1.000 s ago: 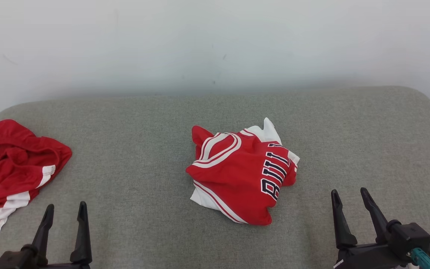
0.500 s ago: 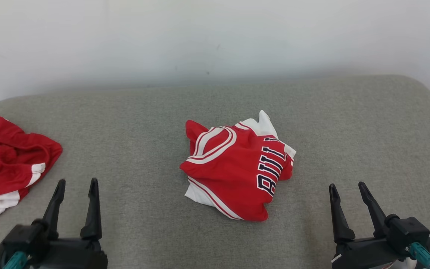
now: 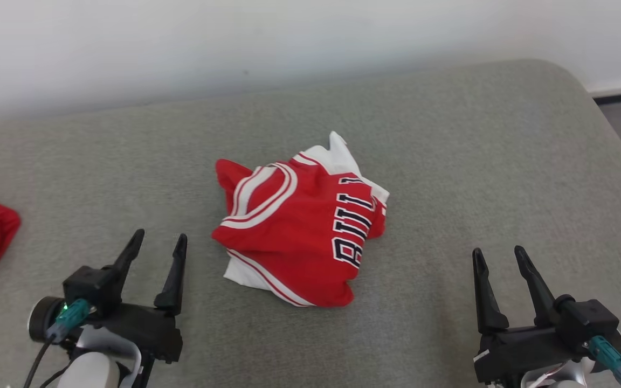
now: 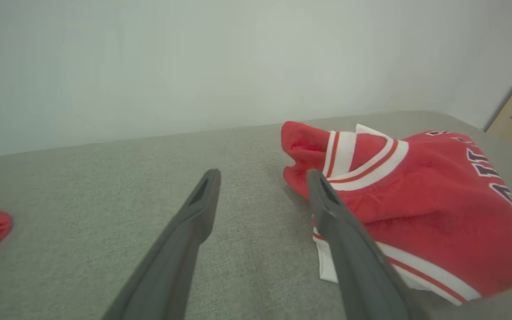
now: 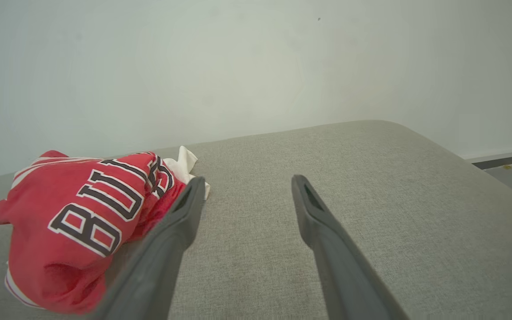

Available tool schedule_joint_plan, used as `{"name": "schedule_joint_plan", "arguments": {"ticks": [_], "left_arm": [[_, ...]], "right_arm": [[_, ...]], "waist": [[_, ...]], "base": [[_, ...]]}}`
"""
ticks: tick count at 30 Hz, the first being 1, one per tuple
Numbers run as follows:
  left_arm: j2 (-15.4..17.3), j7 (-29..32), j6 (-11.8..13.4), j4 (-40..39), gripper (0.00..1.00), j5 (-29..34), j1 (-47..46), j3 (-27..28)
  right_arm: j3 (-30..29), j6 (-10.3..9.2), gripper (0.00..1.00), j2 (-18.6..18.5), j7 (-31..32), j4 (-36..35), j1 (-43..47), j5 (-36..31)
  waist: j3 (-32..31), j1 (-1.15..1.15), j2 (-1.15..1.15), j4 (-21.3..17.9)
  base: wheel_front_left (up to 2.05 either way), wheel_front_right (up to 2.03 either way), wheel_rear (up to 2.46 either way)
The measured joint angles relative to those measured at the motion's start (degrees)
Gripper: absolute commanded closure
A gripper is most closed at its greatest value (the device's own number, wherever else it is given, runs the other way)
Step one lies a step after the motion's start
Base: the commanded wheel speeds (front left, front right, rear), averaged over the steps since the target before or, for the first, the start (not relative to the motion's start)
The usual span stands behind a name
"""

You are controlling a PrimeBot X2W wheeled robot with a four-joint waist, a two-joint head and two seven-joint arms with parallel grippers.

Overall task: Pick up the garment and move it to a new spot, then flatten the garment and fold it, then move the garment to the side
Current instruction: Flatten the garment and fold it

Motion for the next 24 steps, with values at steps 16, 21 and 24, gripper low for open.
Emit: {"name": "schedule_joint_plan", "arguments": {"ticks": [16, 21, 24], "left_arm": [[-1.25, 0.93, -2.47, 13.85, 0.00, 0.89, -3.70, -7.54], [-1.47, 1.45, -2.50, 17.02, 0.86, 1.26, -5.41, -9.01], [-1.99, 0.64, -2.86, 17.77, 1.00, 0.91, -5.82, -9.39]], "right_arm": [[-0.01, 0.00, 0.00, 0.00, -2.22, 3.01, -2.32, 0.57], [0.27, 0.00, 0.00, 0.00, -2.60, 3.46, -2.87, 0.76], [0.16, 0.00, 0.00, 0.00, -2.65, 3.55, -2.88, 0.76]], "waist": [[4.53, 0.00, 0.00, -6.05], [4.41, -0.01, 0.00, -6.34], [4.06, 0.00, 0.00, -6.25]], "base": [[0.00, 0.00, 0.00], [0.00, 0.00, 0.00], [0.00, 0.00, 0.00]]}}
